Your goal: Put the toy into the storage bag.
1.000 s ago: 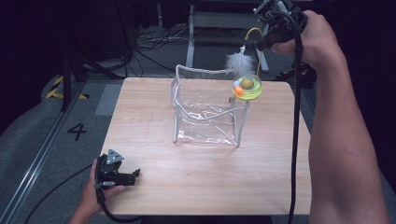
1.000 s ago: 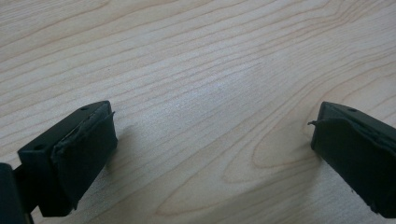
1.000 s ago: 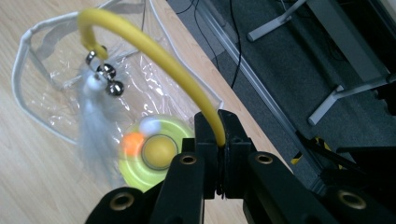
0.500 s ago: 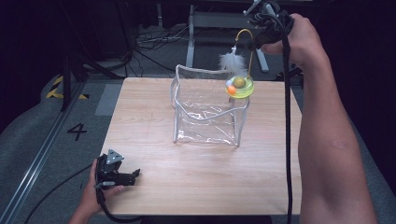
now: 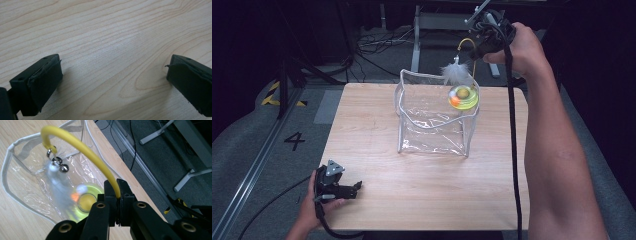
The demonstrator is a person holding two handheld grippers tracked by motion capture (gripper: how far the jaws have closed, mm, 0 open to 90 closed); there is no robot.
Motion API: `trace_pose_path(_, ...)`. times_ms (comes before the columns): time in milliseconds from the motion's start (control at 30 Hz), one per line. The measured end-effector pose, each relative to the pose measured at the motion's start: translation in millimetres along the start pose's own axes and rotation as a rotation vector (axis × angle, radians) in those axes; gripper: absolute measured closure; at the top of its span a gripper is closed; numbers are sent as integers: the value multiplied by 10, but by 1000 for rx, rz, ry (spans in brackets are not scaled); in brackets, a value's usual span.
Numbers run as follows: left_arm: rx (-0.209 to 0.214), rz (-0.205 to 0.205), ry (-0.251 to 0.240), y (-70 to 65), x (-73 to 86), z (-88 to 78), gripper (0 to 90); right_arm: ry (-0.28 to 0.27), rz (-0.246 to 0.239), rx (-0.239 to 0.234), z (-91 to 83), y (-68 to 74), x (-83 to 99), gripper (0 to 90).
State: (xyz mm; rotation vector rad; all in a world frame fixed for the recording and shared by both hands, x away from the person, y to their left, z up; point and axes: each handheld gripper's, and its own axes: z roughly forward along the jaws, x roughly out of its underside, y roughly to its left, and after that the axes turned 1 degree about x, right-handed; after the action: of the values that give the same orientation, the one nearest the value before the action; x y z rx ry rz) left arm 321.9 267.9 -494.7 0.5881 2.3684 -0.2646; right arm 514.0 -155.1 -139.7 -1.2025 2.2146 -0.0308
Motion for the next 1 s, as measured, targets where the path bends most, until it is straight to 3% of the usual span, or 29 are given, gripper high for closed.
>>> trace_pose_path(400, 2, 1, 4, 1, -1, -3, 5, 15, -6, -35, 185, 33, 105, 880)
trace_pose_path(1000, 1, -2, -2, -2, 2, 0, 5, 90, -45, -130, 653, 244, 417, 880)
